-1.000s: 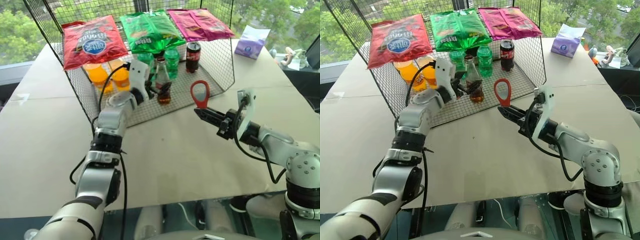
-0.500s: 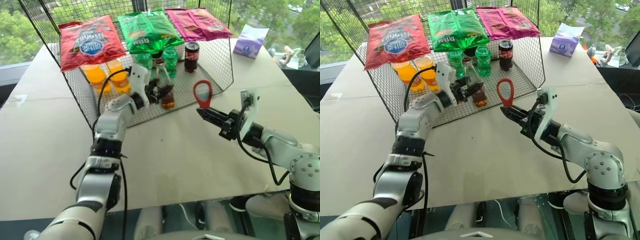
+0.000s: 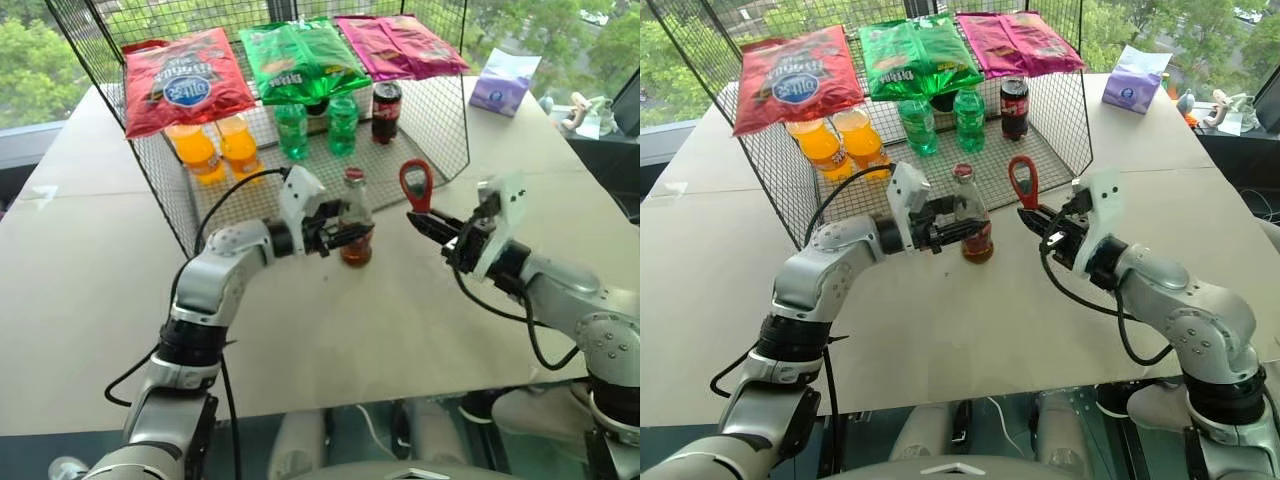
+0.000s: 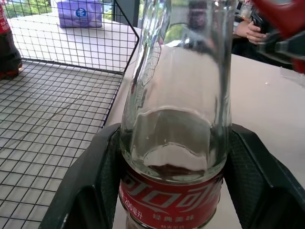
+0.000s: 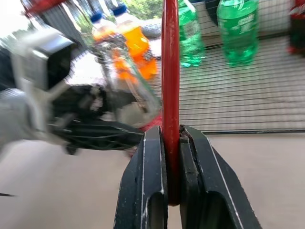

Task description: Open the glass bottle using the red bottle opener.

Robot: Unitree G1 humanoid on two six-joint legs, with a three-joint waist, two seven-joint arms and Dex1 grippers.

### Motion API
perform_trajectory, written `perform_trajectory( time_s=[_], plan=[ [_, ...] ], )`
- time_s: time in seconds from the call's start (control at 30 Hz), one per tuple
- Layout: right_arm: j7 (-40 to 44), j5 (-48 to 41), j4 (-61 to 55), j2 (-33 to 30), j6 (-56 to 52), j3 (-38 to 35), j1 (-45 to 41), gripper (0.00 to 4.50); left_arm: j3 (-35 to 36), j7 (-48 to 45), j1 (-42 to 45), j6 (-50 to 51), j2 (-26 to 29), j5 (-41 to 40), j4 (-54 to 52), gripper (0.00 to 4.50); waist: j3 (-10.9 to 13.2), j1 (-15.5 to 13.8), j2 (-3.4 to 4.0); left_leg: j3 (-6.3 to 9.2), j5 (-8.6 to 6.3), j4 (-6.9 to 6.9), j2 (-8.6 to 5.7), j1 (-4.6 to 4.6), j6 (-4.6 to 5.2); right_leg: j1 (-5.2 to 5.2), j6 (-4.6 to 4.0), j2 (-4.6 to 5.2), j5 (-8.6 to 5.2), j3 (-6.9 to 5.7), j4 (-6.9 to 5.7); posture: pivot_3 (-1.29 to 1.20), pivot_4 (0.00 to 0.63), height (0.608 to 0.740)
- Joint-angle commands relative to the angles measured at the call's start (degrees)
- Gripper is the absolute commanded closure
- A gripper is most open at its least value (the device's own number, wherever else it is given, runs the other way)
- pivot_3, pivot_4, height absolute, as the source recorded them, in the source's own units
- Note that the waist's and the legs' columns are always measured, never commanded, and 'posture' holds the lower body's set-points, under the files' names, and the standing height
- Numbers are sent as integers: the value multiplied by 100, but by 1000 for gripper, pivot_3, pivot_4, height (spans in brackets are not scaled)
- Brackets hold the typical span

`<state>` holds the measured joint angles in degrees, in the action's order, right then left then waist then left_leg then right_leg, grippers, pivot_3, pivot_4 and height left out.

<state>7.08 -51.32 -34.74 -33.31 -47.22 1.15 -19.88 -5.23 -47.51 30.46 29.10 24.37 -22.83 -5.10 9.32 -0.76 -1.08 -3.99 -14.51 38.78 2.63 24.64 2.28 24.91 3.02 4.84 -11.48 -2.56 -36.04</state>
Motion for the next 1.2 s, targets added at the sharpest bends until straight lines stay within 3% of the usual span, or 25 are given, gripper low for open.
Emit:
perform_trajectory(
  time_s=[0.03,0.17,0.2,0.27,0.3,0.7,0.8,0.9,1.2],
  plan=[
    [93,1800,-241,-349,743,825,-196,4500,-105,71,14,-239,-135,90,-193,2106,0,-3,0,3,0,2,0,2,0,-1,0,-1,0,0,0,0,150,740],
    [95,2424,-111,-104,1042,994,-157,4500,-55,51,78,-227,-218,52,-161,2106,0,-9,-1,9,1,14,-1,4,-1,-5,0,-6,0,1,-1,0,150,740],
    [151,2509,-101,-53,1066,1011,-124,4500,-26,70,90,-227,-233,45,-155,1030,0,-9,-1,10,1,20,-1,6,-1,-6,1,-7,0,1,-4,0,150,740],
    [256,2645,-104,21,1084,1014,-65,4500,10,45,84,-212,-229,26,-170,216,0,-4,-1,13,1,32,-1,9,-1,-9,1,-9,0,1,-5,0,150,740],
    [300,2701,-108,57,1085,995,-39,4500,12,13,70,-213,-210,29,-185,39,0,-1,-1,13,0,34,-1,8,0,-11,1,-9,0,2,-5,0,150,740],
    [707,3201,-145,271,1060,815,88,4500,173,4,15,-204,-69,-65,-440,39,0,-3,-1,19,0,43,0,2,0,-11,0,-11,0,3,-27,0,150,740],
    [771,3317,-141,306,1083,806,84,4500,158,5,11,-173,-56,-90,-453,896,0,0,-1,19,0,44,0,2,0,-11,0,-11,0,3,-28,0,150,740],
    [810,3484,-135,368,1124,860,49,4500,127,21,2,-208,-60,-45,-428,2279,0,2,-1,19,0,44,0,1,0,-11,0,-12,0,3,-30,0,150,740],
    [595,4377,28,867,1542,1333,-58,4500,84,45,15,-235,-86,2,-405,2288,0,4,-1,19,1,48,0,0,-1,-11,0,-12,0,4,-36,0,150,740]
  ],
)
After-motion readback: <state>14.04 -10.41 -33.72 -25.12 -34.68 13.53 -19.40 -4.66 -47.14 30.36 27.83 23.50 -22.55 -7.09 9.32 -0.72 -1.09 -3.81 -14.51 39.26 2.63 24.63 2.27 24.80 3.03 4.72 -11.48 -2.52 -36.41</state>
